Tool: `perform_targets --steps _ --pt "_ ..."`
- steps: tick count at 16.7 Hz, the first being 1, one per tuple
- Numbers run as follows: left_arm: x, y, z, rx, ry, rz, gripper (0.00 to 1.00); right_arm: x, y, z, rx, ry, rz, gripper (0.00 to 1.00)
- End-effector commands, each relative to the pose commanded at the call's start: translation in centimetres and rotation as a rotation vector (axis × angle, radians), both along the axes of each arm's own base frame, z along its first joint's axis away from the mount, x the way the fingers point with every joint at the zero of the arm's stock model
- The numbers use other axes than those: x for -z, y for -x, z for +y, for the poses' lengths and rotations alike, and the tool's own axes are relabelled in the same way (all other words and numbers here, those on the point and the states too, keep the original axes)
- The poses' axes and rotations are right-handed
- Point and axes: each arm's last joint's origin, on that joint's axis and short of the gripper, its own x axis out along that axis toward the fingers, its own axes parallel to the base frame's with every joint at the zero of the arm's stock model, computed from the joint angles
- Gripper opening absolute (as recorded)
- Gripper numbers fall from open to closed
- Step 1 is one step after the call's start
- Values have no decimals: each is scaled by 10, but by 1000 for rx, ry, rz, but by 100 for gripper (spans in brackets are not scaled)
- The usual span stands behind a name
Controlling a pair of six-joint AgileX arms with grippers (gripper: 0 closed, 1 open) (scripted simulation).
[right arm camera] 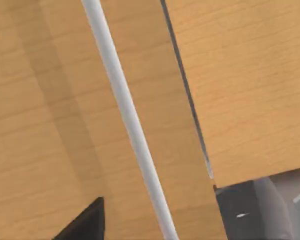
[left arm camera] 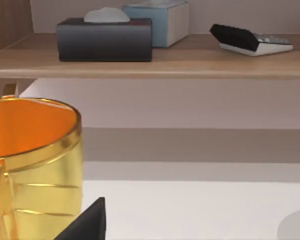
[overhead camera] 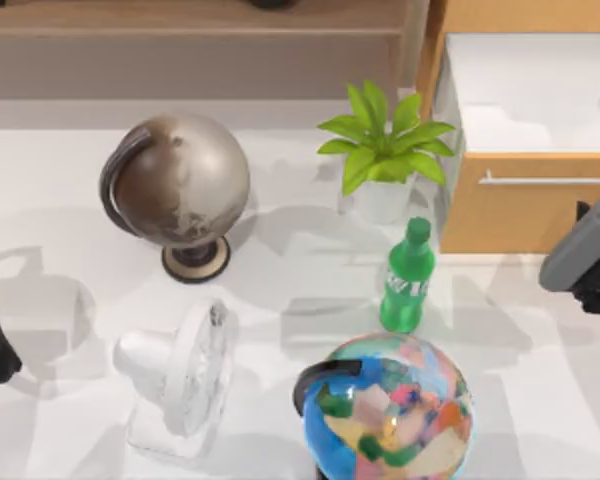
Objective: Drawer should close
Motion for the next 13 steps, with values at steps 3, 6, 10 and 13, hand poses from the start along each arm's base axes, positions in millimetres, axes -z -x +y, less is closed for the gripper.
perform_targets --steps 3,6,10,13 --pt "0 0 0 0 0 0 100 15 2 11 23 169 -19 100" --pt "0 0 0 0 0 0 100 25 3 15 62 274 -28 100" --pt "0 0 0 0 0 0 100 27 4 15 74 297 -29 100" --pt "0 0 0 0 0 0 100 28 2 14 75 297 -25 100"
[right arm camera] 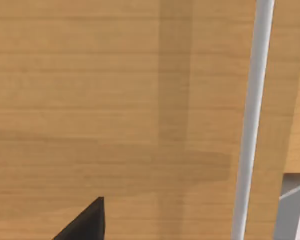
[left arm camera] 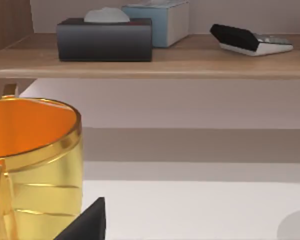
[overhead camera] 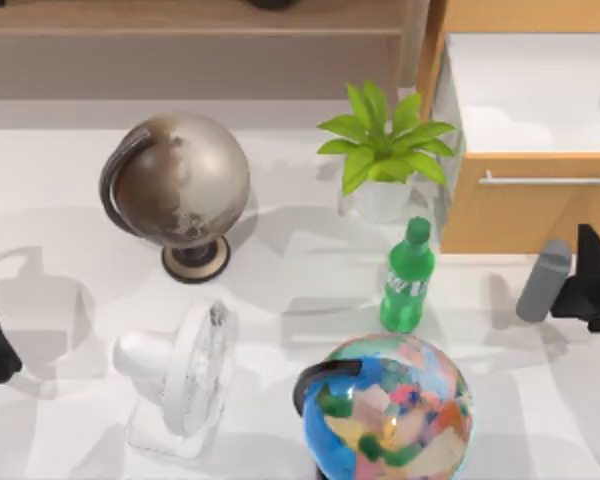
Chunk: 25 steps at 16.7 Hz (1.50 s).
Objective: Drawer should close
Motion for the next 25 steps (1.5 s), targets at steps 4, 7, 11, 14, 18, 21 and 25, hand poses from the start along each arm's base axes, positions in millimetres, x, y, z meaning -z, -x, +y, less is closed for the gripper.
perform_targets --steps 4,7,11,14,18,21,25 --pt "0 0 0 0 0 0 100 0 -17 1 -1 0 -4 100" --pt "0 0 0 0 0 0 100 -1 -24 0 -1 0 -4 100" --pt "0 0 0 0 0 0 100 -1 -24 0 -1 0 -4 85" --pt "0 0 0 0 0 0 100 -1 -24 0 -1 0 -4 62" --pt "0 0 0 0 0 0 100 -1 -24 0 -1 0 -4 32" --pt "0 0 0 0 0 0 100 -1 -24 0 -1 0 -4 10" --pt "0 0 0 0 0 0 100 -1 -24 0 -1 0 -4 0"
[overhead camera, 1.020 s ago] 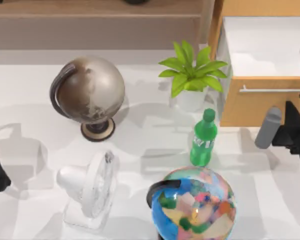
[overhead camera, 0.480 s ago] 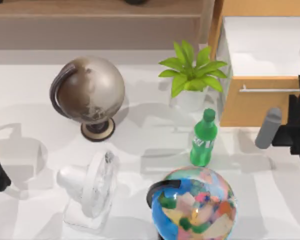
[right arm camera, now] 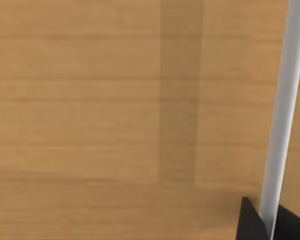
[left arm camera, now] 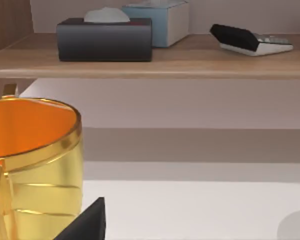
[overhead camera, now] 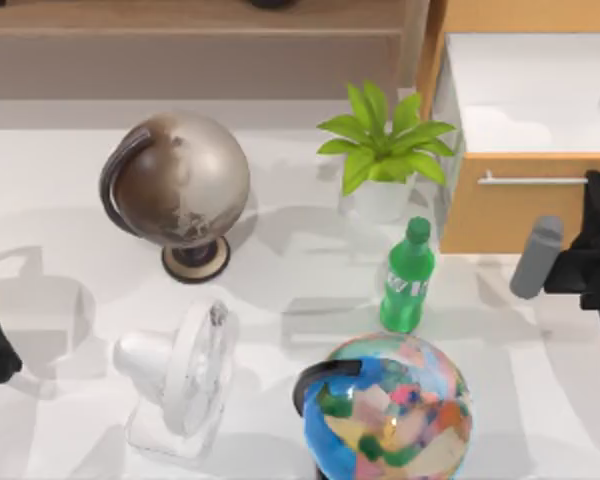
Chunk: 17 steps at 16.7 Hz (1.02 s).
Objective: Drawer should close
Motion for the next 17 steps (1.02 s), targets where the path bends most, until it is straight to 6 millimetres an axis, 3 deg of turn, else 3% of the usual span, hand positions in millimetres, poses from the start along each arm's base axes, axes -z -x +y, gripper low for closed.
perform_targets --steps 8,17 --pt "0 0 0 0 0 0 100 1 -3 1 -4 -1 6 0" --pt "0 0 0 0 0 0 100 1 -62 0 -1 -1 6 0"
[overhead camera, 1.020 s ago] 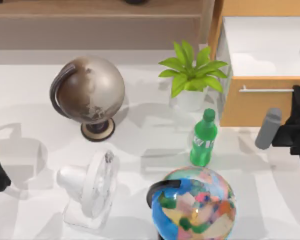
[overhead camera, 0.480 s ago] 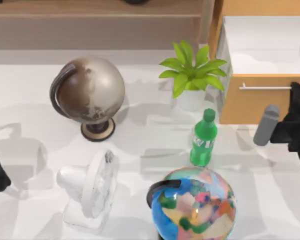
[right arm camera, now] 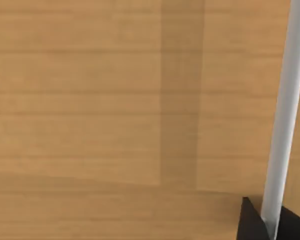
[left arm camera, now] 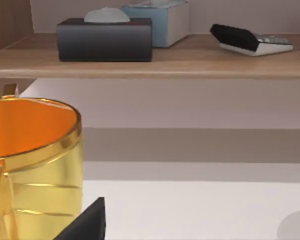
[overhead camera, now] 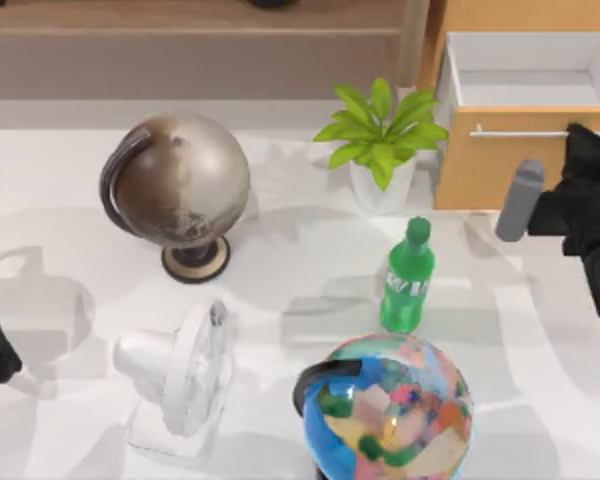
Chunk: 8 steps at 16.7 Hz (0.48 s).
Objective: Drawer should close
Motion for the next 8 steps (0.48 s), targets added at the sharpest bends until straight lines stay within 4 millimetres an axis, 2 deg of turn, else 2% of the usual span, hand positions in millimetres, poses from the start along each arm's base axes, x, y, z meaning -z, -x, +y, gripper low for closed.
perform_targets --steps 5,8 --pt "0 0 0 0 0 0 100 0 0 2 -8 -2 3 0" --pt "0 0 0 0 0 0 100 3 -14 5 -21 1 12 0"
